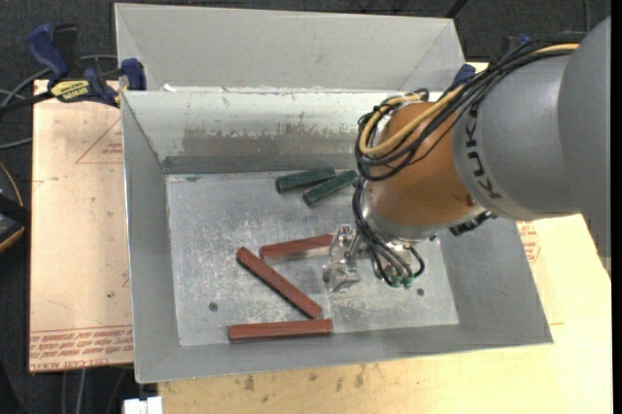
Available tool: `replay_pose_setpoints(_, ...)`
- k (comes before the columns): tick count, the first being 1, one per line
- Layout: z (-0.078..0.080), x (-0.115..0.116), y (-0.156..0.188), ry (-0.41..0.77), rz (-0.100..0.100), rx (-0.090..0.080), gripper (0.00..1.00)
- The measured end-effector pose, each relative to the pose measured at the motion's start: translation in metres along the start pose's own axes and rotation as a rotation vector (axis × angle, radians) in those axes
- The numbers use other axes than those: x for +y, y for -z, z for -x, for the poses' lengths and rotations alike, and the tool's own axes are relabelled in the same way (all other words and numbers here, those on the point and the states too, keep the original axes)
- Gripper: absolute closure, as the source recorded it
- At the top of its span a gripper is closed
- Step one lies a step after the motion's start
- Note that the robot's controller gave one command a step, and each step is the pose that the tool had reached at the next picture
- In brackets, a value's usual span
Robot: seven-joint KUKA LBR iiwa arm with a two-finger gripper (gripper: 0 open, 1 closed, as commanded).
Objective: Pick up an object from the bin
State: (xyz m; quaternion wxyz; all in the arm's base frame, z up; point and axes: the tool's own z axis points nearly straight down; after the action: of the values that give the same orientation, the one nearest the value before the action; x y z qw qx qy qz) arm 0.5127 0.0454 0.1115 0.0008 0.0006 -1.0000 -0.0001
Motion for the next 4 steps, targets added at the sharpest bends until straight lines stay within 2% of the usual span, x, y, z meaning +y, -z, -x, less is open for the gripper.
replay_pose_setpoints(1, -0.004, -0.004, 0.067, 0.044, 0.000, 0.002, 1.00)
replay_pose_setpoints(2, 0.032, 0.022, -0.024, -0.121, 0.001, 0.000, 0.00)
replay_pose_setpoints(3, 0.033, 0.022, -0.022, -0.120, 0.002, -0.005, 0.00)
replay_pose_setpoints(4, 0.026, 0.026, -0.004, -0.038, -0.002, 0.000, 0.00)
